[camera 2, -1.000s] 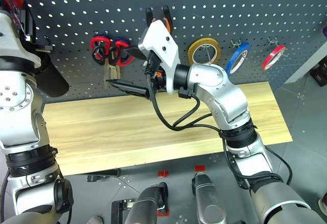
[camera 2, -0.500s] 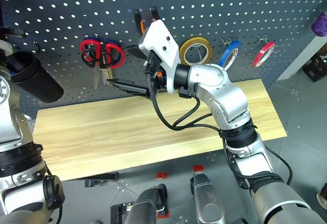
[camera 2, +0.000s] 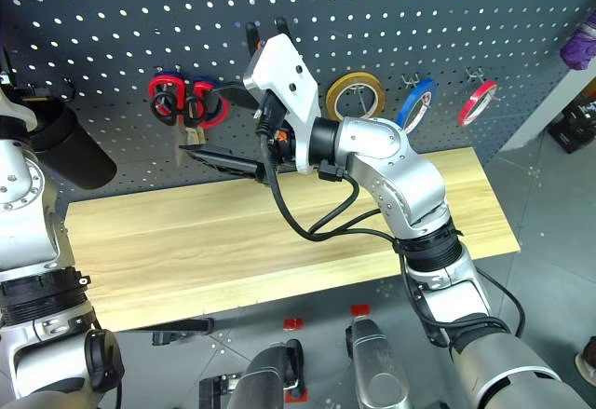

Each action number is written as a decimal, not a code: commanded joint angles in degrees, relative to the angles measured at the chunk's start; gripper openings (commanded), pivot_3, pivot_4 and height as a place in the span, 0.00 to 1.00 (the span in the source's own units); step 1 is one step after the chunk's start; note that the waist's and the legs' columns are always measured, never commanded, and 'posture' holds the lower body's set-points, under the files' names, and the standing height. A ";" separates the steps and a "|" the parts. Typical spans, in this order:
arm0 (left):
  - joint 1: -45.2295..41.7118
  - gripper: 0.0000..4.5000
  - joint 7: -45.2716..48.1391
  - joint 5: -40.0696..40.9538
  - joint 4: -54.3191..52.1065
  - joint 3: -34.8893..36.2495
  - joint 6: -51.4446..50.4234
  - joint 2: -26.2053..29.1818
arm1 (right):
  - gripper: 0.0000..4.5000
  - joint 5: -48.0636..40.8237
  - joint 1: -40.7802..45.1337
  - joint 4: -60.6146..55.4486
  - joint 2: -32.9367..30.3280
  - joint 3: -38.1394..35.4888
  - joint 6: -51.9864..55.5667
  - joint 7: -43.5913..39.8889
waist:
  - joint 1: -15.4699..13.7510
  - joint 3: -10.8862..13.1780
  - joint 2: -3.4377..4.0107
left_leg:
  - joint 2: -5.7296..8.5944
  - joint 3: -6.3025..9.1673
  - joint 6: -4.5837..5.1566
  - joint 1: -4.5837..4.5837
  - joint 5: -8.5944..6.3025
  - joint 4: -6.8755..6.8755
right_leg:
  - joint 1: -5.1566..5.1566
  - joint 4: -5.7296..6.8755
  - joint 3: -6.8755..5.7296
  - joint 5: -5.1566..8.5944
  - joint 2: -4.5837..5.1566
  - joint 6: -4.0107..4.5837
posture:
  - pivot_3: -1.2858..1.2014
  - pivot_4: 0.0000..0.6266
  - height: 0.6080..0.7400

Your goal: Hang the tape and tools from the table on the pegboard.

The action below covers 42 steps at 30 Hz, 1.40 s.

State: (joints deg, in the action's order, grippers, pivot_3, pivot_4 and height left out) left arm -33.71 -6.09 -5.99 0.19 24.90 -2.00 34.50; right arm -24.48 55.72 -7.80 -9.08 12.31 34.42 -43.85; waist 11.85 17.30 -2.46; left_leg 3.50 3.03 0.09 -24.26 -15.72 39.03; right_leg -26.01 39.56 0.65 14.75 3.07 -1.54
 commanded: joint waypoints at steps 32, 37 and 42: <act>32.91 0.95 5.57 9.86 -44.93 -4.53 -35.02 -21.48 | 1.00 8.75 -30.05 -11.67 -6.16 -2.23 -7.45 13.96 | -0.79 -5.34 -0.10 | 0.01 -0.16 0.07 0.27 -0.07 -0.07 | 0.17 0.26 0.19 0.01 -0.03 0.00 | 0.44 0.23 1.00; 39.31 0.95 7.36 5.51 -35.01 -7.95 -29.20 -17.82 | 1.00 15.12 -36.30 -4.07 -3.78 -4.76 -13.92 22.39 | -1.84 -6.92 0.23 | 0.00 -0.10 0.07 0.57 -0.08 -0.14 | 0.60 -0.15 0.20 0.02 -0.08 0.02 | 0.44 0.20 1.00; 39.78 0.95 12.17 7.42 -28.17 -9.60 -20.83 -16.89 | 1.00 20.58 -39.92 4.49 -3.94 -7.27 -23.17 28.06 | -3.65 -8.71 0.41 | 0.06 -0.12 0.14 0.58 -0.13 -0.10 | 0.77 -0.51 0.23 0.01 -0.05 0.01 | 0.43 0.16 1.00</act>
State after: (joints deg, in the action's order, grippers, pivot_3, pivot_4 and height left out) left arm 6.60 4.83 0.97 -27.88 15.60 -26.21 17.17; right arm -5.30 15.67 -3.74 -12.79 6.66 14.84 -17.46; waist 8.19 8.60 -2.05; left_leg 3.55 2.91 0.24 -23.68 -15.85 38.93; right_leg -25.24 39.05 0.88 14.76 3.03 -1.52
